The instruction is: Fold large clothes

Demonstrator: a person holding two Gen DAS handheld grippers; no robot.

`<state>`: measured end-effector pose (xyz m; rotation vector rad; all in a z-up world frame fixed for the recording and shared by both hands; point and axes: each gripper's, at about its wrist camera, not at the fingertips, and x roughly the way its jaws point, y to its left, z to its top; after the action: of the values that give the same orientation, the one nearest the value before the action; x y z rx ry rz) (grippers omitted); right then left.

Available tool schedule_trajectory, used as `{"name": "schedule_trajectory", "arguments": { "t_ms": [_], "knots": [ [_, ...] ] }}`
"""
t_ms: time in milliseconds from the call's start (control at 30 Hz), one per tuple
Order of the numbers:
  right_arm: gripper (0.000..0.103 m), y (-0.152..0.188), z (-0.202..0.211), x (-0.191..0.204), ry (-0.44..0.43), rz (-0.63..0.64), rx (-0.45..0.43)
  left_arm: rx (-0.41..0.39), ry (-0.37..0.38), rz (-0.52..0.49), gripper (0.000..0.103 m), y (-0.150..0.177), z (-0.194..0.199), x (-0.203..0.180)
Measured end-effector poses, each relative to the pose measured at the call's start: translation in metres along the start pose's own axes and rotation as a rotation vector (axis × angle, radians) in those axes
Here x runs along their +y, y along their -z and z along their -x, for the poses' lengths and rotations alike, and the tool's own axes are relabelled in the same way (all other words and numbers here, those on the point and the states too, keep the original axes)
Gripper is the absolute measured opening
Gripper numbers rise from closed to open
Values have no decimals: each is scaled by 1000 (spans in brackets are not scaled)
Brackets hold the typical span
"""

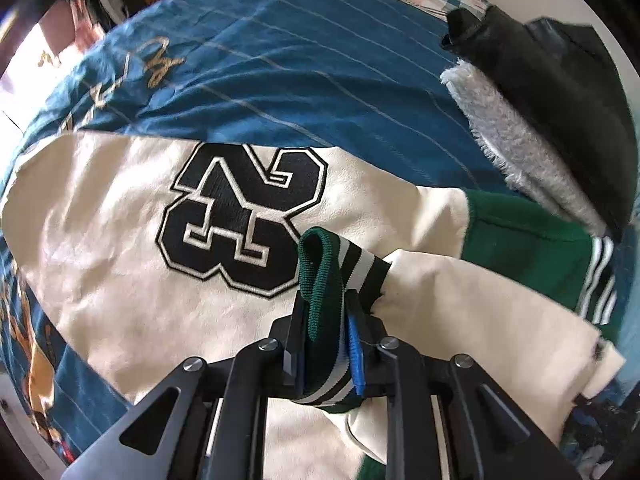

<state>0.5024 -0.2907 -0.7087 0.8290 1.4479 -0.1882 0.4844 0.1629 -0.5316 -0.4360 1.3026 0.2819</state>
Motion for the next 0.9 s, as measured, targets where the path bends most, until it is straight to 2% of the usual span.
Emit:
{"name": "schedule_trajectory", "arguments": {
  "t_ms": [67, 133, 167, 200, 233, 333, 400, 567, 600, 667, 700, 733, 800, 867, 900],
  "knots": [
    [38, 8, 19, 8, 0, 28, -22, -1, 33, 28, 20, 1, 15, 9],
    [51, 24, 37, 19, -8, 59, -39, -33, 36, 44, 32, 5, 36, 23],
    [54, 34, 43, 26, 0, 86, -38, -53, 14, 59, 57, 9, 47, 34],
    [56, 46, 48, 36, 15, 123, -34, -65, -7, 91, 87, 13, 56, 50],
    [56, 55, 53, 46, 22, 152, -31, -73, -13, 121, 93, 16, 62, 63],
    [56, 92, 58, 74, 29, 240, -32, -73, -51, 252, 93, 30, 70, 121],
    [56, 117, 54, 89, 18, 266, -21, -49, -68, 385, 93, 41, 62, 172],
    [56, 153, 16, 122, 33, 279, 49, -41, 3, 685, 93, 57, 31, 272],
    [56, 157, 11, 129, 43, 288, 51, -43, 15, 719, 93, 56, 25, 285],
    [59, 167, -5, 150, 116, 339, 14, -57, 29, 748, 93, 50, 16, 306],
    [67, 169, -12, 159, 167, 370, -18, -64, 22, 749, 93, 44, 12, 314],
    [73, 171, -17, 168, 260, 417, -68, -67, 13, 744, 93, 37, 9, 319],
    [73, 180, -30, 187, 463, 489, -164, -75, -15, 730, 95, 21, 6, 325],
    [78, 183, -41, 197, 516, 495, -182, -75, -35, 726, 95, 9, 6, 328],
    [84, 184, -46, 201, 531, 491, -178, -86, -41, 726, 95, 3, 8, 330]
  ]
}}
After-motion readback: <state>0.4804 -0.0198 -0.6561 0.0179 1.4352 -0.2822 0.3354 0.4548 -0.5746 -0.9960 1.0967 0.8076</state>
